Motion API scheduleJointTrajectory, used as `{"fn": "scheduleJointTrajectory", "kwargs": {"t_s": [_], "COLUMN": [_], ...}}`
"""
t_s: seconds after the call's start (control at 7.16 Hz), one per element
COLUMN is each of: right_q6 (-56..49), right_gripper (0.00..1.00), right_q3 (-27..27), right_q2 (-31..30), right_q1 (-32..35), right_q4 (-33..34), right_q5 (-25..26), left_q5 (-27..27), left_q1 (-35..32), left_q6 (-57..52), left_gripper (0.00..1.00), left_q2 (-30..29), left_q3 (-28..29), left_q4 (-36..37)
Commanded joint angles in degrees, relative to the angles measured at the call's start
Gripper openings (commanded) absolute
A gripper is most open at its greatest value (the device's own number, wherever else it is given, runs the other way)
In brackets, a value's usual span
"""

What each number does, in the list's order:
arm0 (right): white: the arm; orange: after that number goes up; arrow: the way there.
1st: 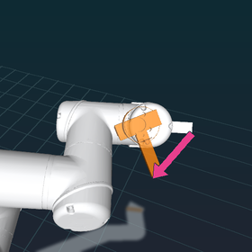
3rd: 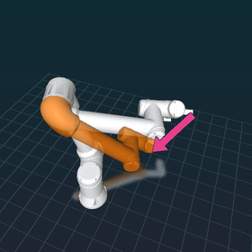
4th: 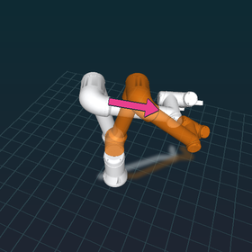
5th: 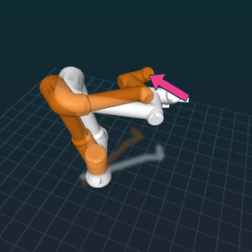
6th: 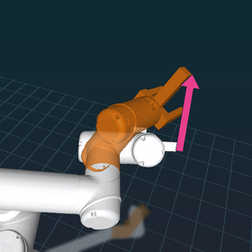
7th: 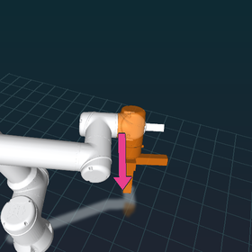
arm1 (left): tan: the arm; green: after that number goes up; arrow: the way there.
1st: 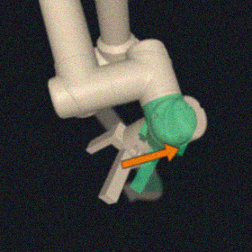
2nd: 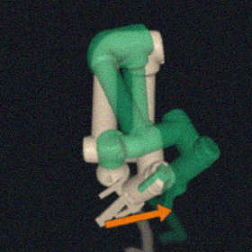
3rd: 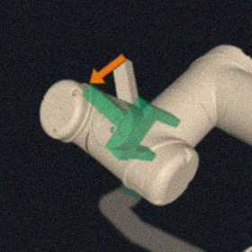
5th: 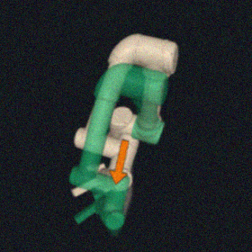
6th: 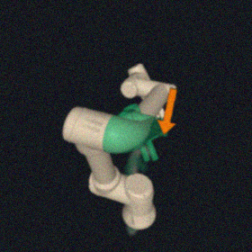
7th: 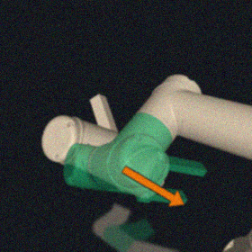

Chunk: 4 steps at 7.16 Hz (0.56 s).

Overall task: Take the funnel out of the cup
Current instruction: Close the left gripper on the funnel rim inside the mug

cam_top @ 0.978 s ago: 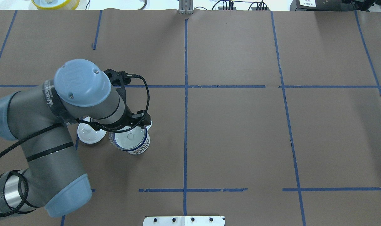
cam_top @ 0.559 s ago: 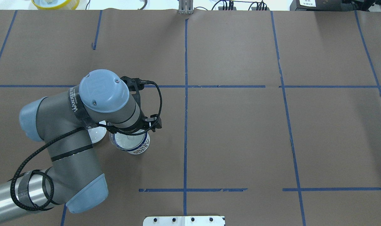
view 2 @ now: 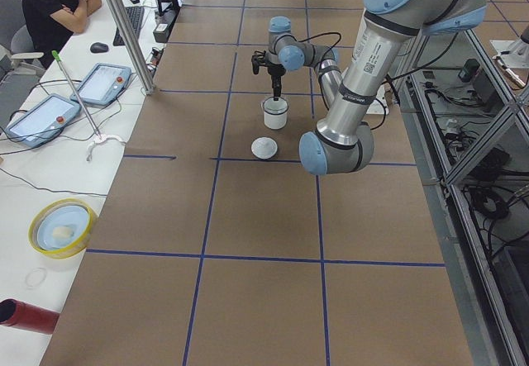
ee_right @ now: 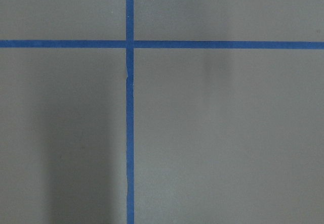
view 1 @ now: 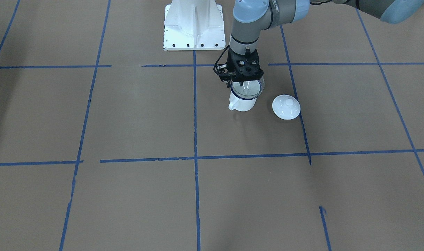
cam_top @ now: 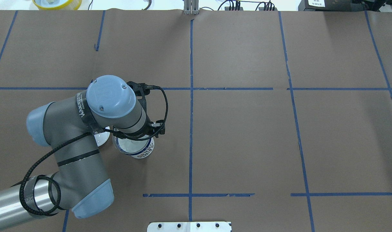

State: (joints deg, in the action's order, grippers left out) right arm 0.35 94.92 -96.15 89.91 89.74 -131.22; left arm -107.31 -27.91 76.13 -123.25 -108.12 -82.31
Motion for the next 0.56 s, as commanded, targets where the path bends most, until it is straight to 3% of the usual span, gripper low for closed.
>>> {"fn": "scheduleJointTrajectory", "kwargs": {"t_s": [0.0, 0.28, 0.42], "right_q6": [0.0, 0.0, 0.0], "right_gripper": [1.00, 1.00, 1.00], "right_q3": [0.0, 0.0, 0.0], "right_q2": [0.0, 0.0, 0.0], "right_q1": [0.0, 0.0, 0.0], "right_q4": [0.0, 0.0, 0.0], "right_q5": [0.0, 0.0, 0.0], "left_q5": [0.0, 0.1, 0.2], "left_q1": [0.4, 0.3, 0.3], "left_q6": [-0.1, -0.1, -0.1], "left_gripper": [0.35, 0.32, 0.25], "left_q2": [-0.1, 0.0, 0.0], "left_q3": [0.4, -0.1, -0.4], "left_q4": [-0.2, -0.7, -0.7]}}
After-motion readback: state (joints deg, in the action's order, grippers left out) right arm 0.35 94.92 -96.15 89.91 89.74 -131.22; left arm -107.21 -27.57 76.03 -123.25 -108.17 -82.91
